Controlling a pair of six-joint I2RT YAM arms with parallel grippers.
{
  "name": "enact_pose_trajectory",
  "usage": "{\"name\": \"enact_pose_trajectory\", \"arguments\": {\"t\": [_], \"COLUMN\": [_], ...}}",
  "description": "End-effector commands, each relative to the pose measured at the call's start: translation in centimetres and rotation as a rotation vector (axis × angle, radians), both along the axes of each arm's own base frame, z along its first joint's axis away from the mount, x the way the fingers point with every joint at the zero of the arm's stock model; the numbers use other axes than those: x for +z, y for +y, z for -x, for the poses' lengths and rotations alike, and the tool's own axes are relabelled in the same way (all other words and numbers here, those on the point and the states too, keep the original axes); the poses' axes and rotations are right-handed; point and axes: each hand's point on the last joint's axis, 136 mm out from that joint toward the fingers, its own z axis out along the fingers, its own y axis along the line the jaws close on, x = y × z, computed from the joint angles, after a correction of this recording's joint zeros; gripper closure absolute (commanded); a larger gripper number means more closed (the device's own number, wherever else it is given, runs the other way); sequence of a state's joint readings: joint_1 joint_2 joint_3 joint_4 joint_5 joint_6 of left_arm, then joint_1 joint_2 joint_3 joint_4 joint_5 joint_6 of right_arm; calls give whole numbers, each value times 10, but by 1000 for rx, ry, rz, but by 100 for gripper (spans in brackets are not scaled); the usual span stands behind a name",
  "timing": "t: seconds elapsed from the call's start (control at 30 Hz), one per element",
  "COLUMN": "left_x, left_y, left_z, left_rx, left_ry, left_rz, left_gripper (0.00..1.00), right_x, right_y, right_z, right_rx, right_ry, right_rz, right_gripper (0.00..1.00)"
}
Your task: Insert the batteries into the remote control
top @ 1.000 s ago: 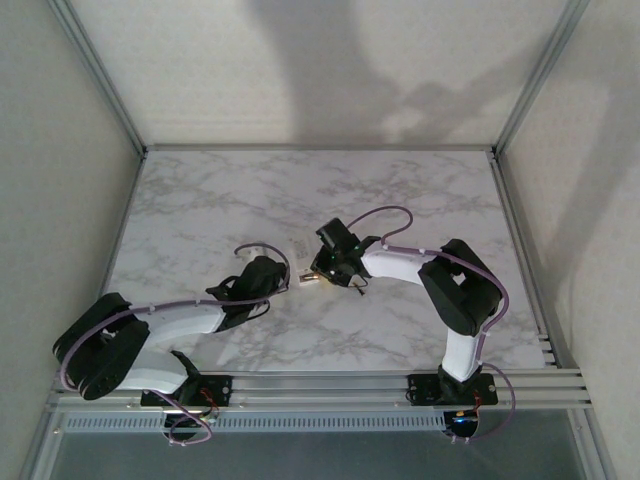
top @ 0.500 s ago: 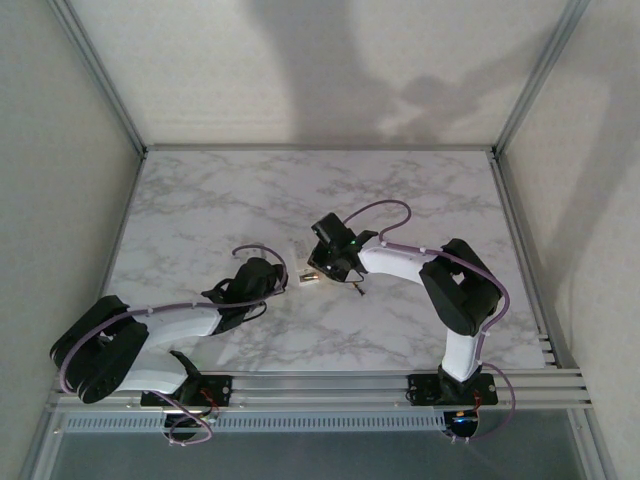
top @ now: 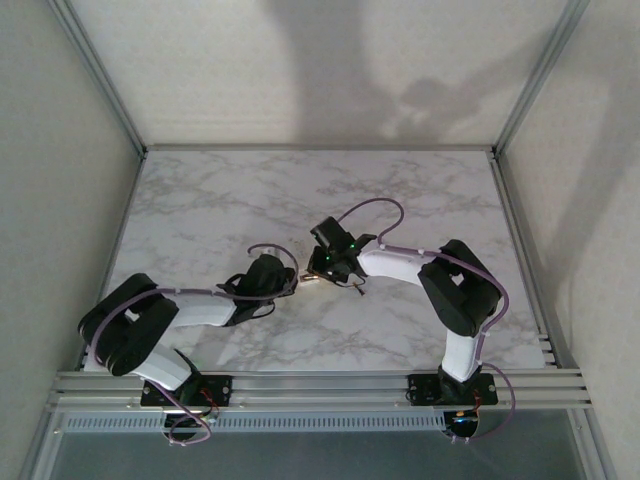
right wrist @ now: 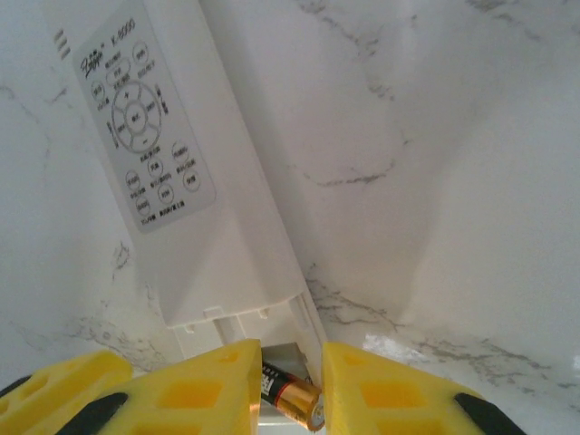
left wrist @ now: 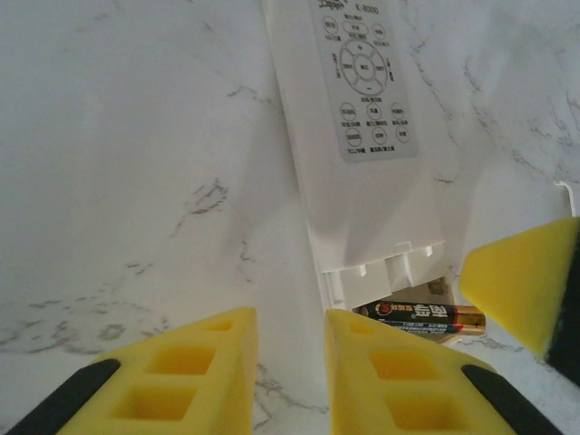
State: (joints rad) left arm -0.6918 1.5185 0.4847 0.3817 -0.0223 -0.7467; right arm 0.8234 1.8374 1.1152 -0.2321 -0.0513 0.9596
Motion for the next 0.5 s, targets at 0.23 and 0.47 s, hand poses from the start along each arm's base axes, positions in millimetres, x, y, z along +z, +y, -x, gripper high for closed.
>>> {"name": "enact_pose_trajectory", "arguments": {"t": [0.23,0.47], "left_x": [-4,-6], "left_y": [-17,-17], "left_z": [1,3], "left_rx": [-54,-55], "left_ry": [17,26], "left_rz": [8,-9], "left_gripper": [75,75], "right_x": [17,17], "right_y": [-1,-3], "right_z": [5,6], "right_rx": [47,42], "right_ry": [-58,-61], "right_rz": [4,4], "right_gripper": [75,75]}}
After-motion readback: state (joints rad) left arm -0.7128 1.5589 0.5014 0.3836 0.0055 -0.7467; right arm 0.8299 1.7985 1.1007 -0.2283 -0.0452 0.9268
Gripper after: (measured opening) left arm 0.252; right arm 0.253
